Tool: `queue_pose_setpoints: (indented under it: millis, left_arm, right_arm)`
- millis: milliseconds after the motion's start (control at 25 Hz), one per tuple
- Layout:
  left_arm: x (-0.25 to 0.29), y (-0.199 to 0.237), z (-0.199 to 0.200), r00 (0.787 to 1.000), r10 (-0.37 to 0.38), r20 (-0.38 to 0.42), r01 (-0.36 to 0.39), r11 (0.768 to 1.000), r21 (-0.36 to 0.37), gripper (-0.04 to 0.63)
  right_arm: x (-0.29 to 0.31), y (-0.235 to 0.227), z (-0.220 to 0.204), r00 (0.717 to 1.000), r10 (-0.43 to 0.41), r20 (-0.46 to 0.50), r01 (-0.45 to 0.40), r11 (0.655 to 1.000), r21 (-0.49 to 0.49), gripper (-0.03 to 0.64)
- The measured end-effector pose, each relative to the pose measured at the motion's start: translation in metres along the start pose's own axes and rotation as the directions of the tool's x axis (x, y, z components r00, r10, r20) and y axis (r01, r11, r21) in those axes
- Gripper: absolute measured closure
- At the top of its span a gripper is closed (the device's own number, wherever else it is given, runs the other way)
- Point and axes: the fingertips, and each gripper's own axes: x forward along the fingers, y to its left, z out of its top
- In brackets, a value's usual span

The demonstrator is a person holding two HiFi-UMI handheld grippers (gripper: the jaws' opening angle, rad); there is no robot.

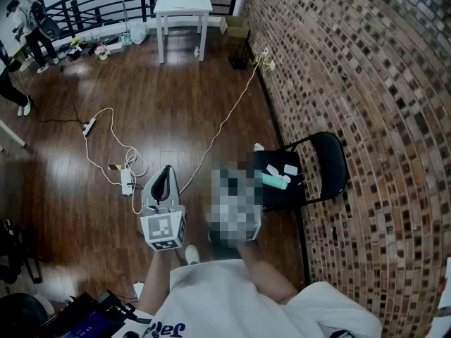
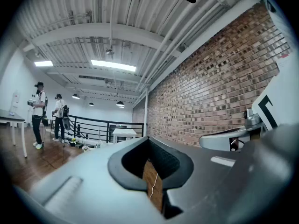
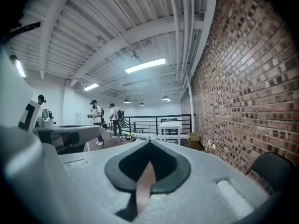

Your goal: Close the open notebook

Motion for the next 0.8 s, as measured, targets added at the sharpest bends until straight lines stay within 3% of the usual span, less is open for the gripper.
queue_pose_setpoints:
  millis: [280, 480, 600, 800]
  left_arm:
    - [0.108, -0.001, 0.017, 1.0, 0.013, 0.026, -0.015, 0.998, 0.064, 0.591]
    - [0.186, -0.006, 0.034, 0.997, 0.073, 0.034, -0.076, 0.994, 0.073, 0.591]
    - [0.211, -0.007, 0.034, 0.991, 0.13, 0.031, -0.131, 0.991, 0.036, 0.591]
    - [0.233, -0.006, 0.005, 0.983, 0.182, -0.028, -0.183, 0.983, -0.002, 0.591]
  right_arm:
    - [0.093, -0.082, 0.023, 0.998, -0.059, -0.005, 0.059, 0.998, -0.008, 0.63]
    - [0.146, -0.139, 0.069, 0.996, -0.031, 0.078, 0.033, 0.999, -0.025, 0.632]
    - [0.163, -0.154, 0.081, 0.994, 0.009, 0.107, -0.001, 0.997, -0.076, 0.632]
    - [0.191, -0.169, 0.081, 0.993, 0.037, 0.109, -0.03, 0.998, -0.063, 0.632]
